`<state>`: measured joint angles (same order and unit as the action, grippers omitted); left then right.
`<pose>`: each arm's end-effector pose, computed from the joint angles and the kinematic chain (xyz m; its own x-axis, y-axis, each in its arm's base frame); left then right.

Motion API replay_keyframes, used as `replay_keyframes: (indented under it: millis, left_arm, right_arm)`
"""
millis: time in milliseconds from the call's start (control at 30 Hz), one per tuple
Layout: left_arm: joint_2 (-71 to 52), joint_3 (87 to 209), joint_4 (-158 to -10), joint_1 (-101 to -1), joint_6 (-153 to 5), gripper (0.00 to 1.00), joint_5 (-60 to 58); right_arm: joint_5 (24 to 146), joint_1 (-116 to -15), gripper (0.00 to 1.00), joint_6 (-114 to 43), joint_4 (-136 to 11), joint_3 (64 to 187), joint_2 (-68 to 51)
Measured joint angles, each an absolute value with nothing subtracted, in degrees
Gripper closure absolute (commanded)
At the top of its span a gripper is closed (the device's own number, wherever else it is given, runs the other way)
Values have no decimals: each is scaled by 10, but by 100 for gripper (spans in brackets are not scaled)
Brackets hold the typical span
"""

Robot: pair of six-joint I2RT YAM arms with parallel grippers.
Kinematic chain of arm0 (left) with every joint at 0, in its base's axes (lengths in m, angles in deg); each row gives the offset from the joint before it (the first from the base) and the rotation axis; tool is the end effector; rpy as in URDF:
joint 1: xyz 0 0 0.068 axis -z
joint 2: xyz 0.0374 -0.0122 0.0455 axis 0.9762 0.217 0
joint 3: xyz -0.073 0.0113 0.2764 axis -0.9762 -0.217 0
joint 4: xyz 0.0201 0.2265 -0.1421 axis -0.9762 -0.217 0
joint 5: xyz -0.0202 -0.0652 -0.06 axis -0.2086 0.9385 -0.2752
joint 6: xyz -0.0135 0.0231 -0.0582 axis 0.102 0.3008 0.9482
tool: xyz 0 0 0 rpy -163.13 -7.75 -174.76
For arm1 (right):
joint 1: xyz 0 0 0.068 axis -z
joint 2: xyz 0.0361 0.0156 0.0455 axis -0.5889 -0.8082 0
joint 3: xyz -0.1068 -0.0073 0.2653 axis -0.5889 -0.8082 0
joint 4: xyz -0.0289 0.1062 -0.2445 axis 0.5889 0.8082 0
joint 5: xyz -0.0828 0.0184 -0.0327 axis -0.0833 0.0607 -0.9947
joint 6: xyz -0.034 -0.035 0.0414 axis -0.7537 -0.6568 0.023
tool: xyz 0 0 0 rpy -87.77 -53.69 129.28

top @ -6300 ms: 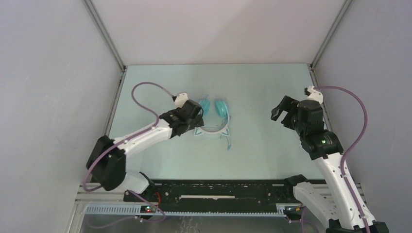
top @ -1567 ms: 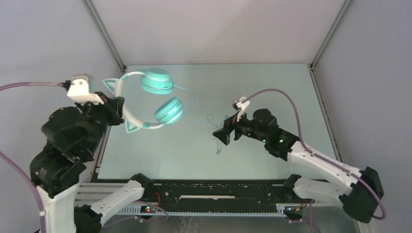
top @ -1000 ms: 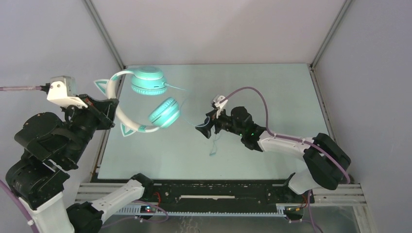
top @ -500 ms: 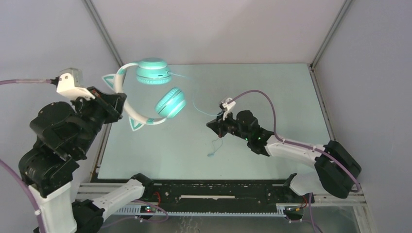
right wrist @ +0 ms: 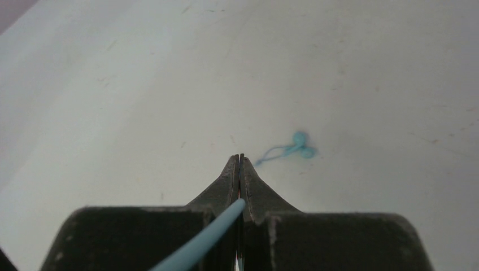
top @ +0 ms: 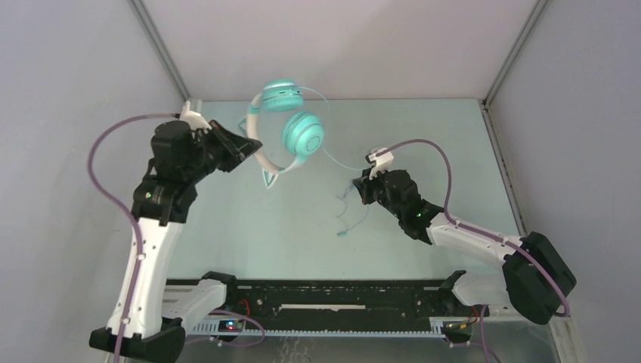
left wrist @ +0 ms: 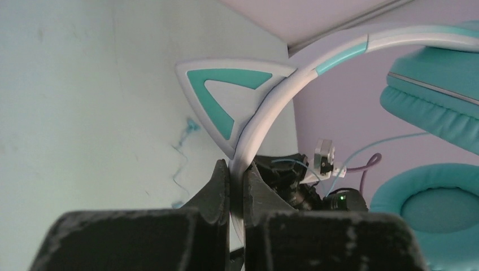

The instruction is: Wrap the headphones

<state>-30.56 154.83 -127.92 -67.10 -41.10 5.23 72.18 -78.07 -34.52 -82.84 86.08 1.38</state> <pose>0.1706 -0.0440 0.4649 -0.4891 -0.5947 -0.6381 0.1020 0.6875 -0.7190 0.2190 0.1915 0.2470 -0.2777 -0.0741 -0.9578 -0.5738 0.8124 0.1035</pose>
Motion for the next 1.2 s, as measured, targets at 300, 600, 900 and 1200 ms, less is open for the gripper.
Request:
replay_keyframes:
  millis: [300,600,900,1200]
  left_arm:
    - [-288,1507,-1170,-682,-291,100,140]
    - [-296,1446,-1099,-683,-183,100,82]
    - [-249,1444,-1215,-682,-167,100,-136]
    - [-207,1442,-1279,-645,-246,100,-290]
  right_arm:
    - [685,-805,100,-351,-821,864,-18]
    - [603,-972,100,-381,-779,927,-78]
    - [484,-1122,100,-455,-709,944,-50]
    - [434,-1197,100,-538,-624,958,61]
